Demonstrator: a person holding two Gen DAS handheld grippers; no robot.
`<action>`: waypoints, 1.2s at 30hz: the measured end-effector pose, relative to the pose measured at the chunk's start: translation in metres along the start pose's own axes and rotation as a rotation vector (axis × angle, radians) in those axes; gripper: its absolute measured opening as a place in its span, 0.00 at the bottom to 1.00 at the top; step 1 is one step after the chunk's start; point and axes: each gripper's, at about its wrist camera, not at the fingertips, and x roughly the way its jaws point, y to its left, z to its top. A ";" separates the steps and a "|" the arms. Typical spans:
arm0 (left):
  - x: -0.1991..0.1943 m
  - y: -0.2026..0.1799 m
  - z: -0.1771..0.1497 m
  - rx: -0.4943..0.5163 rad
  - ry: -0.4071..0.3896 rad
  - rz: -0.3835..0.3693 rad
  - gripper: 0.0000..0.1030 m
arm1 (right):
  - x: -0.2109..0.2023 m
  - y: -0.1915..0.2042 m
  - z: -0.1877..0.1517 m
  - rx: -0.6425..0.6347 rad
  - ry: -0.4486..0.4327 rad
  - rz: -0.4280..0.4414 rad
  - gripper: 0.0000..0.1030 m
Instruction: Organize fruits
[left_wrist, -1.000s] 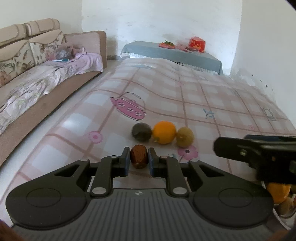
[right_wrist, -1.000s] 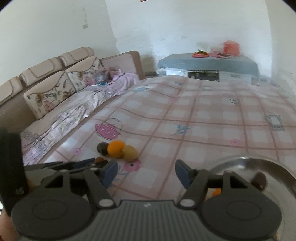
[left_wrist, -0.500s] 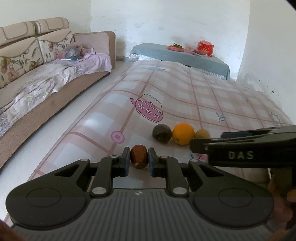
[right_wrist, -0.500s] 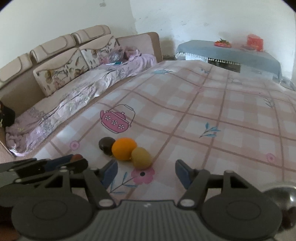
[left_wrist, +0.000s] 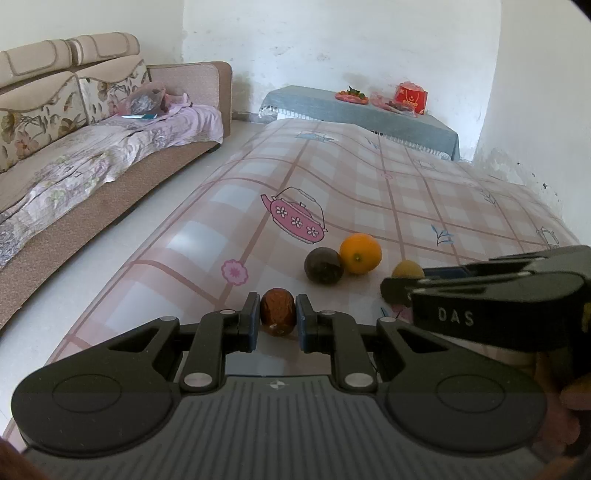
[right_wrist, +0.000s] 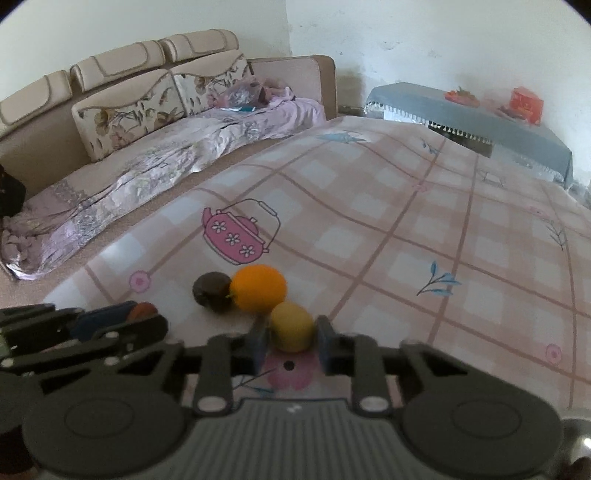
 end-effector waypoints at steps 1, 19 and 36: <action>0.000 0.000 0.000 0.000 0.000 0.001 0.20 | 0.000 0.001 0.000 -0.002 -0.001 -0.003 0.24; -0.031 -0.010 -0.006 0.022 -0.026 -0.003 0.20 | -0.057 0.004 -0.025 0.105 -0.073 -0.027 0.24; -0.072 -0.023 -0.015 0.043 -0.068 -0.012 0.20 | -0.105 0.011 -0.046 0.136 -0.130 -0.064 0.24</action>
